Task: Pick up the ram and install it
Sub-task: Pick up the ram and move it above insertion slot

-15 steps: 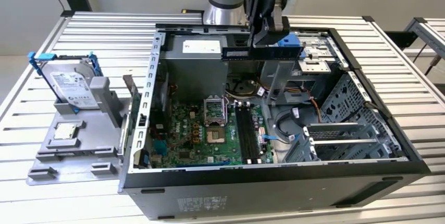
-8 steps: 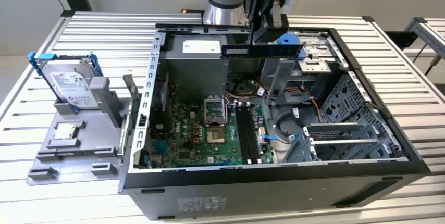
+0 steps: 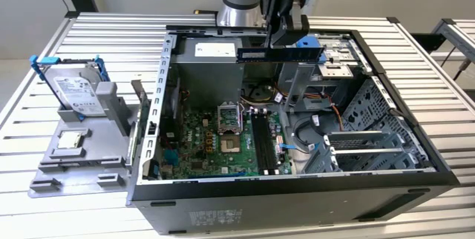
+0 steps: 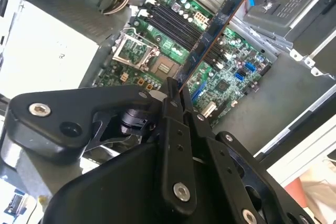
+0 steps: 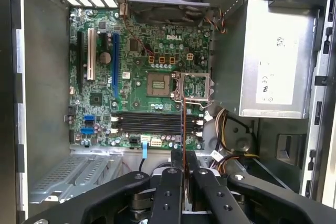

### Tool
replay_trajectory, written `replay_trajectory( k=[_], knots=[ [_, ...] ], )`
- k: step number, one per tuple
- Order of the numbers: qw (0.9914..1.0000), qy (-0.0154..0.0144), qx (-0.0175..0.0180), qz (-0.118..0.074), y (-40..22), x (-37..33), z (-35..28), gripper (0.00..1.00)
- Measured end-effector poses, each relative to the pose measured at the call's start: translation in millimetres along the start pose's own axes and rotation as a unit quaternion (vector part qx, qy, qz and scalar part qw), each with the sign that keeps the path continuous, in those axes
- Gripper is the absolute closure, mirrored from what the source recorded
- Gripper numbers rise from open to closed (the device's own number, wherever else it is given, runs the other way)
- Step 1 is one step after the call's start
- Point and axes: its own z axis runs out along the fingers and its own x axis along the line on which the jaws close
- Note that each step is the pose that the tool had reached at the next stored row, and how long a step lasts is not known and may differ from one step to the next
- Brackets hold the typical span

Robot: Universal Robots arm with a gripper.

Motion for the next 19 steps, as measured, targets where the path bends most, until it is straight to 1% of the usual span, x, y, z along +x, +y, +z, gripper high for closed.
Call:
replay_trajectory(
  k=[11, 15, 19],
  knots=[
    [1.00000, 0.0000, 0.0001, 0.002, -0.3, 0.0, 0.0, 1.00],
    [0.99995, 0.0000, 0.0003, 0.010, -0.3, 0.0, 0.0, 1.00],
    [0.99975, 0.0001, 0.0007, 0.022, -0.3, 0.0, 0.1, 1.00]
  ],
)
